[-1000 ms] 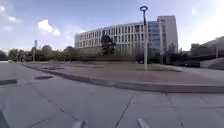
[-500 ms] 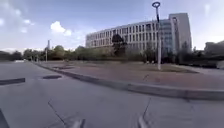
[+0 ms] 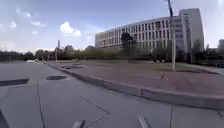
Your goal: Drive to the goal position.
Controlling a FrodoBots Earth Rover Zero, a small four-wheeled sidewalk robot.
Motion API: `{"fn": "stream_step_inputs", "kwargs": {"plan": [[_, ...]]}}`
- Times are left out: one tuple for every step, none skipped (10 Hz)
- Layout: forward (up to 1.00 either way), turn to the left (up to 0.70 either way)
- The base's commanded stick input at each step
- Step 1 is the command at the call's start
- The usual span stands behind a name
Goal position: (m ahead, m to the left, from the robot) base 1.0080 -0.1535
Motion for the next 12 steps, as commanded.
{"fn": "stream_step_inputs", "kwargs": {"plan": [[1.00,0.27],[1.00,0.27],[1.00,0.27],[1.00,0.27],[1.00,0.27],[1.00,0.27],[1.00,0.27],[1.00,0.27],[0.39,0.11],[0.29,0.08],[0.75,0.20],[1.00,0.27]]}}
